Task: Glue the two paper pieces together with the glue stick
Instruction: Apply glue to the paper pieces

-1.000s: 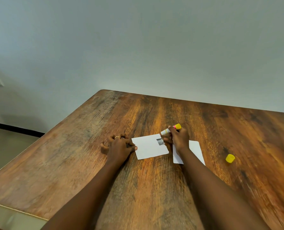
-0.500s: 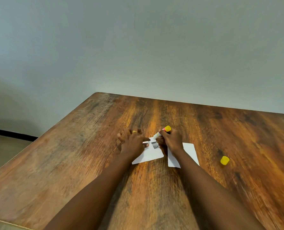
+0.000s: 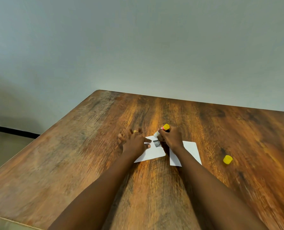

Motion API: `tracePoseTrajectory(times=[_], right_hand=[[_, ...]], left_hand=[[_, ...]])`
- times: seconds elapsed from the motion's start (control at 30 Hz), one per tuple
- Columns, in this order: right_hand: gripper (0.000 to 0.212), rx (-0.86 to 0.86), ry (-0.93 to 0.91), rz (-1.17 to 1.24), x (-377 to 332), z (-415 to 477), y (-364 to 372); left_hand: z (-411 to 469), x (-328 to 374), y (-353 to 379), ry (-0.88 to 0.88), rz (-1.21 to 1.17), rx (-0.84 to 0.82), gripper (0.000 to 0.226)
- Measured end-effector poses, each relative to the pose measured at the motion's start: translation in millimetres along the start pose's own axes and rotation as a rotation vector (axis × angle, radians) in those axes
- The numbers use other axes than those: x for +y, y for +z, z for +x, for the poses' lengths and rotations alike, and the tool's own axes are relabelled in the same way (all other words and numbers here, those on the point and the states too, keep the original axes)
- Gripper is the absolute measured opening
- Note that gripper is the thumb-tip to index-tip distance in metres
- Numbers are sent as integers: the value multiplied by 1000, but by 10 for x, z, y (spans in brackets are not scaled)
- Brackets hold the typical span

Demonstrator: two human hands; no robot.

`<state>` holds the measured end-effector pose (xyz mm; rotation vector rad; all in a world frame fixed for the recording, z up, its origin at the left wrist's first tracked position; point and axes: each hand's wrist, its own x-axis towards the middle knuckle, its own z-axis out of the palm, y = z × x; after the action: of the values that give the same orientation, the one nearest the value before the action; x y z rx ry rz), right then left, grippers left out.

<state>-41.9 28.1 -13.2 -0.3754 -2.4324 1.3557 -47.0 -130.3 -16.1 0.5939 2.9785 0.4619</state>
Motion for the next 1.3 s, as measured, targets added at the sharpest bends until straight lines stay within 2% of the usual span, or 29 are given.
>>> tracePoseTrajectory(times=[0.1, 0.6, 0.77, 0.93, 1.17, 1.3], right_hand=[[19, -13, -6, -13, -6, -7, -12], [18, -39, -33, -67, -95, -175, -131], [27, -42, -12, -67, -105, -259, -172], [21, -28, 3, -66, -77, -344, -201], [25, 3, 3, -69, -53, -480, -265], [32, 14, 8, -76, -32, -524, -287]], left_hand=[[-6, 9, 0, -15, 42, 11, 37], [-12, 20, -5, -55, -60, -12, 37], [-27, 67, -29, -70, -36, 23, 37], [-48, 72, -35, -69, -96, -1, 36], [-48, 89, -3, -149, -75, 55, 32], [-22, 77, 9, -135, -82, 43, 32]])
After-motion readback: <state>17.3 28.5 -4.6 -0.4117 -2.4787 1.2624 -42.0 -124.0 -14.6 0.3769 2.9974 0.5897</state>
